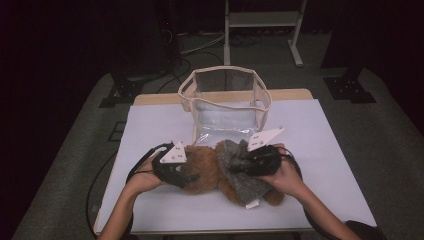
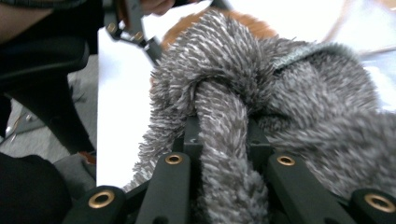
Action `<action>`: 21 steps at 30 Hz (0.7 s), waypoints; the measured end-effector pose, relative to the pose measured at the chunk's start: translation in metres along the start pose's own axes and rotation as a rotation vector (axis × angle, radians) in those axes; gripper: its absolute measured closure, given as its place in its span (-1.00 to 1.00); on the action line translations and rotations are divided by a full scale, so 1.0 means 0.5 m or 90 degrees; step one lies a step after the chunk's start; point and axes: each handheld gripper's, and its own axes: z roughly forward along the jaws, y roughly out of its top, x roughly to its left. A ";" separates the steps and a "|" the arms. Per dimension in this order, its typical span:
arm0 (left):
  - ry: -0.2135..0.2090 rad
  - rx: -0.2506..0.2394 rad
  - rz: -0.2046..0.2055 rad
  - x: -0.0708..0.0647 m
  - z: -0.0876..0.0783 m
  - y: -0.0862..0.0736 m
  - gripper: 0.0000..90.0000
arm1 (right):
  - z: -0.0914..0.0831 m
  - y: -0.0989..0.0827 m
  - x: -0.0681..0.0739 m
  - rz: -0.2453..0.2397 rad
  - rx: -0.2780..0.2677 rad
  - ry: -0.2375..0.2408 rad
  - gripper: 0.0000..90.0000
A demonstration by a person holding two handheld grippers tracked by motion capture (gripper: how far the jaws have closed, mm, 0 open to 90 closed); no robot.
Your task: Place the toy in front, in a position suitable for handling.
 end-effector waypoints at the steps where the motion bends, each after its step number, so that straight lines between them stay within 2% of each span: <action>1: -0.001 0.003 0.001 0.001 0.000 0.000 -0.43 | 0.014 -0.001 0.005 -0.004 0.006 0.003 0.69; 4: -0.004 0.004 -0.004 0.003 0.001 -0.003 -0.46 | 0.036 -0.010 0.016 -0.014 0.013 0.007 0.70; 7: -0.007 0.000 -0.009 0.004 0.003 -0.004 -0.48 | 0.035 -0.025 0.024 -0.024 0.021 0.001 0.70; 11: -0.007 -0.002 -0.010 0.003 0.002 -0.005 -0.49 | 0.040 -0.057 0.040 -0.044 0.053 0.000 0.70; 13: -0.011 -0.002 -0.007 0.001 0.000 -0.008 -0.49 | 0.042 -0.078 0.048 -0.044 0.070 0.003 0.70; 15: -0.012 -0.004 -0.005 -0.001 -0.001 -0.011 -0.49 | 0.034 -0.100 0.049 -0.029 0.074 0.008 0.70; 19: -0.015 -0.013 -0.008 -0.005 -0.002 -0.018 -0.50 | -0.009 -0.139 0.041 0.000 0.084 -0.020 0.70; 20: -0.015 -0.018 -0.014 -0.008 -0.001 -0.020 -0.50 | -0.024 -0.149 0.037 0.013 0.081 -0.029 0.70; 21: -0.016 -0.017 -0.008 -0.008 -0.002 -0.023 -0.50 | -0.041 -0.158 0.031 0.026 0.073 -0.034 0.70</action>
